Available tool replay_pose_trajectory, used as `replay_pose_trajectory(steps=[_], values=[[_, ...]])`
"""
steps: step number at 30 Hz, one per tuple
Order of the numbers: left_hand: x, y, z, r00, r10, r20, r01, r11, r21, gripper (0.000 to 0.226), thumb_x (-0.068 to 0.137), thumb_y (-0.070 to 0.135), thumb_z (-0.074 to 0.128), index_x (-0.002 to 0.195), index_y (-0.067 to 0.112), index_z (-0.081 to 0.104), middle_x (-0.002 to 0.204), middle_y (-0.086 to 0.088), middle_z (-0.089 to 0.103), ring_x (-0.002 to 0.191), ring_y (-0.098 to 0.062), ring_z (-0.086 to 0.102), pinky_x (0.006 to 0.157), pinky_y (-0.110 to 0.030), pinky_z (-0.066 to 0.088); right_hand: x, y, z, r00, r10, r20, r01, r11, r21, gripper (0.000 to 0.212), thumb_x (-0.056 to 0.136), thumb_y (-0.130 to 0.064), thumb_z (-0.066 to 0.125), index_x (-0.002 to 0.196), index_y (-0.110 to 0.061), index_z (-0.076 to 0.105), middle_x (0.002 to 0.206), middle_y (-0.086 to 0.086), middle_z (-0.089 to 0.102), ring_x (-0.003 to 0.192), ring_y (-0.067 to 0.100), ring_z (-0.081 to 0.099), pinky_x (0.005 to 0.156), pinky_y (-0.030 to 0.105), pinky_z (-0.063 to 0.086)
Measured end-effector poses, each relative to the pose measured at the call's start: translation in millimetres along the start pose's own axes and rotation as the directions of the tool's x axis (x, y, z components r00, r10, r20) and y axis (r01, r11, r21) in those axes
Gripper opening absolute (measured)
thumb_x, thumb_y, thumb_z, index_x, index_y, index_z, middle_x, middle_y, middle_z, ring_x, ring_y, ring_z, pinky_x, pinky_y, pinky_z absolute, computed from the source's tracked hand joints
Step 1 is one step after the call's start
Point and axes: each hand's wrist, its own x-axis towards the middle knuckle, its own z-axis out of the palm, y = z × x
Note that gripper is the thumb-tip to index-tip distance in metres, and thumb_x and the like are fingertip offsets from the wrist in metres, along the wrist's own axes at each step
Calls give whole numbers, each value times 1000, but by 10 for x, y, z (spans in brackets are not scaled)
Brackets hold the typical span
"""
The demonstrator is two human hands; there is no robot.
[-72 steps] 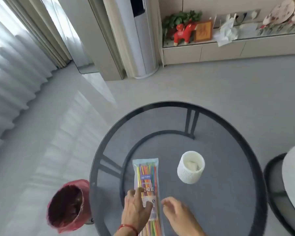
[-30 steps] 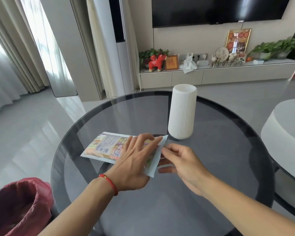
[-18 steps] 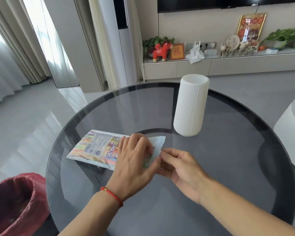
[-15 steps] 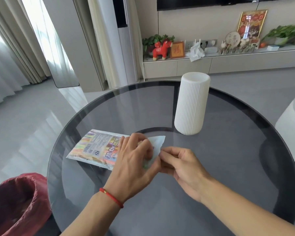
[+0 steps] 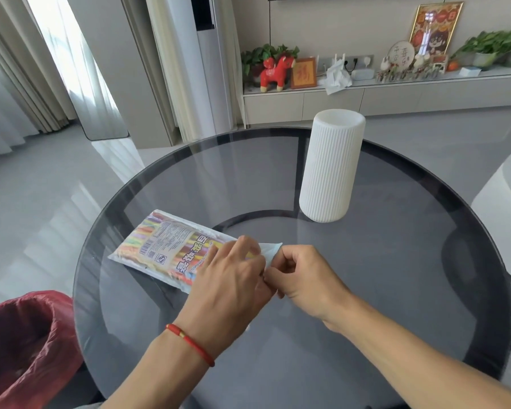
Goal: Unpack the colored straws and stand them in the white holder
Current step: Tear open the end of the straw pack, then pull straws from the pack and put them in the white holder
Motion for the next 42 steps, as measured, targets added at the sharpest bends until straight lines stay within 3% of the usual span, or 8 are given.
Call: replay_pose_trajectory(steps=[9,14,17,20,25,29,33,42], values=[[33,-191,-138,998,-4,-67,-5,993,-121,10,86,16,63,79,12,56,83,-2,65,77,-32,59,72,-43,46,-89,-38,89,904,-376,-202,193,783,-592,47,84,-38,82,117,-27,52,114,-8,56,84,21,63,60,36,51],[14,-273,-94,988,151,-43,-156,976,-155,16,91,33,59,89,20,50,124,8,60,111,-22,54,89,-45,45,-43,-36,57,646,-750,-139,439,515,-737,11,92,-10,79,85,-9,71,83,4,68,78,32,63,60,46,54],[-5,-475,-167,973,163,163,-129,971,-200,75,65,85,57,122,41,36,126,30,42,116,1,35,100,-35,33,-16,-2,-40,664,-713,-226,417,604,-679,14,87,-2,79,83,-9,67,80,2,67,75,30,64,60,46,53],[55,-564,-113,956,199,214,-199,980,-21,117,53,85,68,148,39,18,134,20,45,124,-5,38,107,-35,32,-30,47,-73,747,-580,-325,370,769,-521,16,88,-3,80,85,-14,67,81,-6,67,74,20,61,64,46,55],[238,-596,-13,986,144,-80,-137,987,89,68,65,47,76,125,28,50,108,8,70,99,-23,67,100,-44,43,10,29,-159,822,-395,-410,300,913,-277,20,88,-23,84,80,-24,66,70,-15,68,57,9,56,55,16,44],[208,-594,36,987,120,-107,-113,991,75,68,61,43,78,121,27,50,102,8,70,90,-24,67,81,-42,49,-49,32,-179,975,-217,-56,212,973,-87,19,94,-35,79,113,-36,77,63,-6,76,41,4,53,48,15,40],[188,-569,64,989,101,-107,-93,992,80,72,61,47,77,124,30,48,107,11,68,91,-22,65,80,-43,48,-18,20,-124,972,-214,98,224,967,-117,26,97,-31,77,123,-35,77,110,-31,77,39,12,64,51,13,49],[165,-566,104,991,-7,-133,24,992,127,66,64,38,79,123,29,53,104,5,64,93,-28,61,80,-43,47,73,48,-456,973,-127,-191,142,988,68,8,91,-7,79,93,-14,83,79,4,82,58,18,74,52,28,57]])
